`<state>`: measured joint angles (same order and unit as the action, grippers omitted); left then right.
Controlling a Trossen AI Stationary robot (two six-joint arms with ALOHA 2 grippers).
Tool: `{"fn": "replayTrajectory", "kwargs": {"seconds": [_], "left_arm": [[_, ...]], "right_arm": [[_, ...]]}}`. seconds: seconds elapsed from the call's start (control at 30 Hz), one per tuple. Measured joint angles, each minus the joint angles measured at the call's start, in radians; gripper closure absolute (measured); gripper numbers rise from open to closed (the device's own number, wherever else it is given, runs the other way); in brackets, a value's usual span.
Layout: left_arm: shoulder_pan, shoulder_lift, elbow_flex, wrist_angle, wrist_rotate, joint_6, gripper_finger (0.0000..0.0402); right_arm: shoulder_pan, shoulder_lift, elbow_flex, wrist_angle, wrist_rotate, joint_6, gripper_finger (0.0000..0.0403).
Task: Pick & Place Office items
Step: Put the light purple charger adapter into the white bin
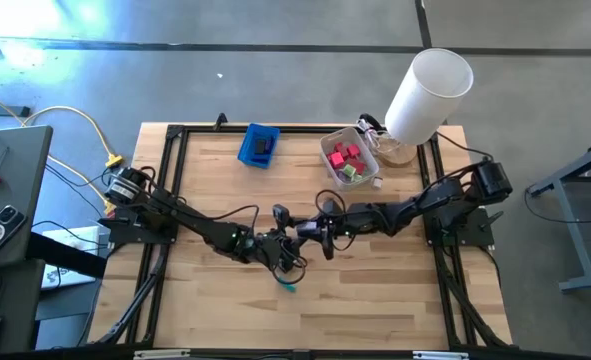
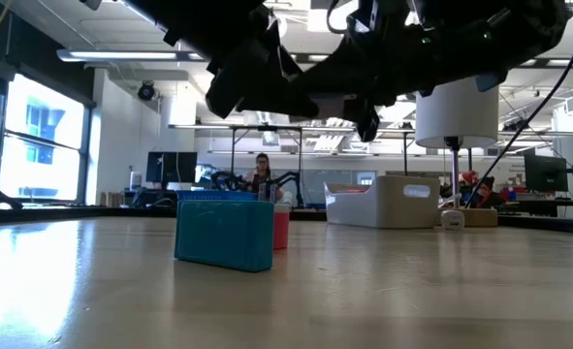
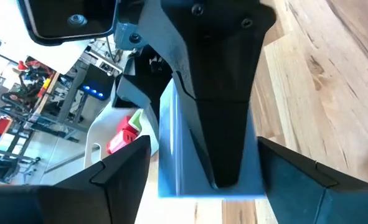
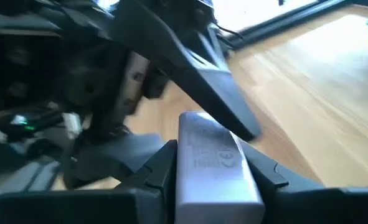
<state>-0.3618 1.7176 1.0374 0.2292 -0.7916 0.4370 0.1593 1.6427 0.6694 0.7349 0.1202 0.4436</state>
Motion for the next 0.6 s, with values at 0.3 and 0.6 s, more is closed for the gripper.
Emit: {"fn": "replayTrajectory", "kwargs": {"seconds": [0.3,0.6], "left_arm": [[0.005,-0.001,0.000,-0.028,-0.008,-0.017,0.0130],[0.005,-0.001,0.001,-0.035,0.018,-0.043,0.0129]], "right_arm": [[0.031,-0.130,-0.003,-0.369,0.311,-0.009,0.0294],[0.049,-0.284,-0.003,-0.673,0.656,-0.064,0.0294]]}}
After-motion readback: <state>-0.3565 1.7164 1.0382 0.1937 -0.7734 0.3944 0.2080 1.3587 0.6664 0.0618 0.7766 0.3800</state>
